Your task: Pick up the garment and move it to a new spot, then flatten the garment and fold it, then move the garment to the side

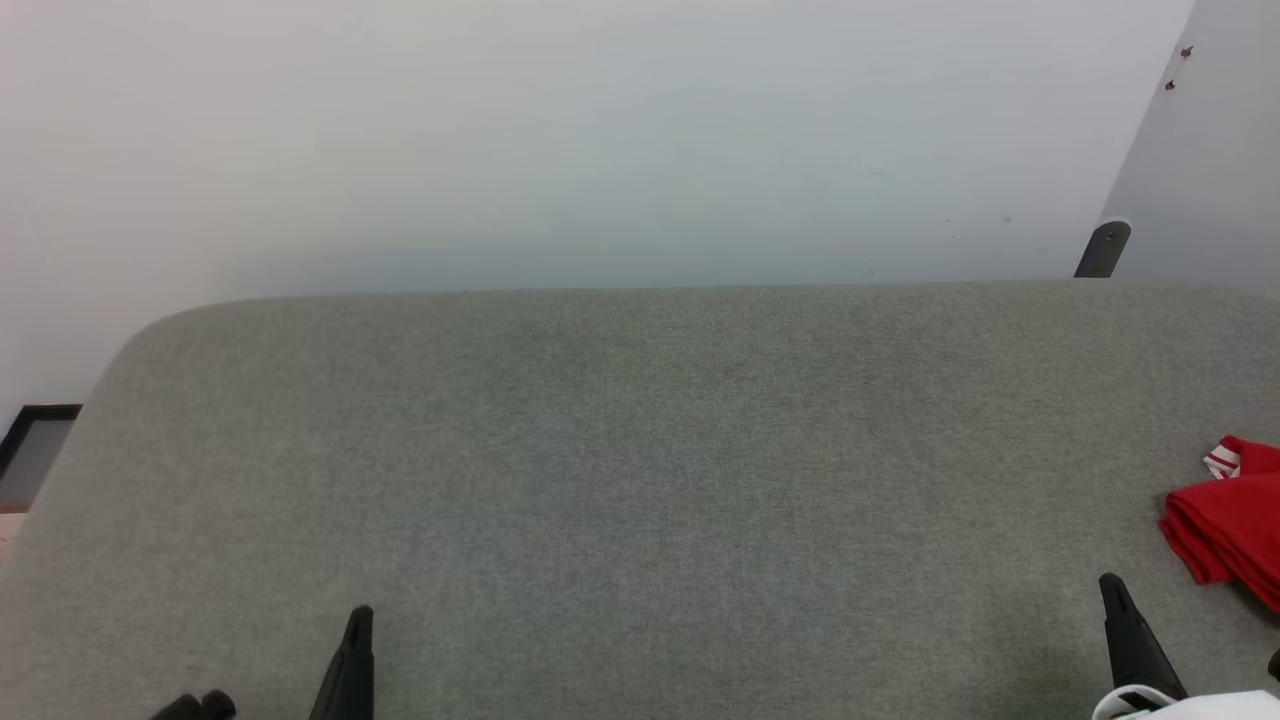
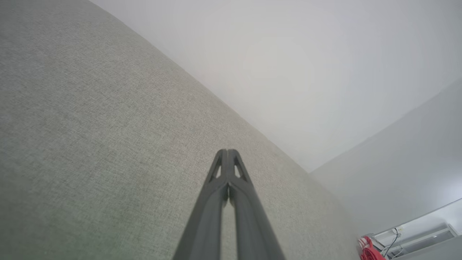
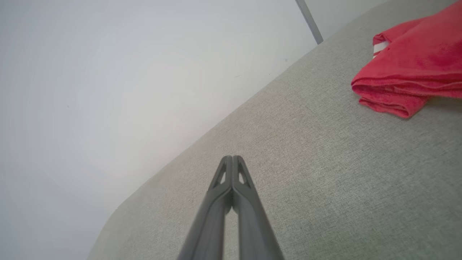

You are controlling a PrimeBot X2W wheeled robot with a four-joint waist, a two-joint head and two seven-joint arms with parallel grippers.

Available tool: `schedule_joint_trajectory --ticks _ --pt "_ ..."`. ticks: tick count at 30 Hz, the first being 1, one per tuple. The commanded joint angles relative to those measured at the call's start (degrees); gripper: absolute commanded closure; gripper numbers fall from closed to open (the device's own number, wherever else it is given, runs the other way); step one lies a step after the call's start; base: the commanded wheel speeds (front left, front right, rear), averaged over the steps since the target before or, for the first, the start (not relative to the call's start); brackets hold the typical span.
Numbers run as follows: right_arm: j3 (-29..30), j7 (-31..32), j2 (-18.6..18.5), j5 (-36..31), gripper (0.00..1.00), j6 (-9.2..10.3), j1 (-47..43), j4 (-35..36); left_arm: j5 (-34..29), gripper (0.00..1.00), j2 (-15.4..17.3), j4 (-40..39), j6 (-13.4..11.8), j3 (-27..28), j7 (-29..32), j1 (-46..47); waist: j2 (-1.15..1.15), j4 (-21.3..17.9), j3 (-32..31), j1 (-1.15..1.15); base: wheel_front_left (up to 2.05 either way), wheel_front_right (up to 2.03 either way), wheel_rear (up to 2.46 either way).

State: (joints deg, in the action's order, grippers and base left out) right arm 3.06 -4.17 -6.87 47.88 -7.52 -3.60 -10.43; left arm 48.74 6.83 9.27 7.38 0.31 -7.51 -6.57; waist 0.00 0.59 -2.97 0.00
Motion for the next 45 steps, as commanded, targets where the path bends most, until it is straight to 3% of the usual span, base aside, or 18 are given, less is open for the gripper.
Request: schedule_joint_trajectory --ticks 1,45 --pt "0.4 0.4 0.0 2.2 1.00 0.02 1.8 0.5 2.1 1.00 0.0 -0.5 0.1 0.4 0.5 1.7 0.00 0.0 0.1 0.00 0.00 0.00 0.00" --pt "2.2 6.4 2.3 26.5 1.00 0.03 6.7 -1.8 26.6 1.00 -1.8 2.5 0.1 3.1 7.8 8.3 0.00 -0.3 1.5 0.00 0.00 0.00 0.00"
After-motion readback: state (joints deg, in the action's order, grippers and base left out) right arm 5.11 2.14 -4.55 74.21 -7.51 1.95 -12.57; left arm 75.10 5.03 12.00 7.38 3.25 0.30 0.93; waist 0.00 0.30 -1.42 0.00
